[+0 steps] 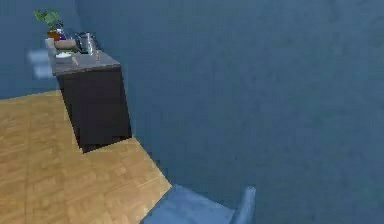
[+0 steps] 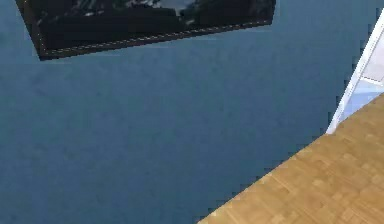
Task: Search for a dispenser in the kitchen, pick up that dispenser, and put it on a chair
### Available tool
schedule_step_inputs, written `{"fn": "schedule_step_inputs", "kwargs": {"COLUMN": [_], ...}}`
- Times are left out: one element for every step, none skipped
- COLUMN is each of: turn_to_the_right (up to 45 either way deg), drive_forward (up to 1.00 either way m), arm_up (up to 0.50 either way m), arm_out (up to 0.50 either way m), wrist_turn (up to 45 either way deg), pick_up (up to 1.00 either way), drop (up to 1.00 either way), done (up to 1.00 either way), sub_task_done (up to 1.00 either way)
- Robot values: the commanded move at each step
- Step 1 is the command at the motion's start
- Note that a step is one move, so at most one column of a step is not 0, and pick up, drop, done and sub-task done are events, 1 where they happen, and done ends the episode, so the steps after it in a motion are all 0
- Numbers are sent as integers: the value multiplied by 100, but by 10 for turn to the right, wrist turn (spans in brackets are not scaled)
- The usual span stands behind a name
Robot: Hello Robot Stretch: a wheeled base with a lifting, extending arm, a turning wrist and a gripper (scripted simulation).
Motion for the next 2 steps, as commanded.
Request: {"fn": "schedule_step_inputs", "kwargs": {"turn_to_the_right": [450, 450], "drive_forward": [0, 0], "arm_up": [0, 0], "arm_out": [0, 0], "wrist_turn": [0, 0], "pick_up": [0, 0], "drop": [0, 0], "done": [0, 0], "sub_task_done": [0, 0]}}
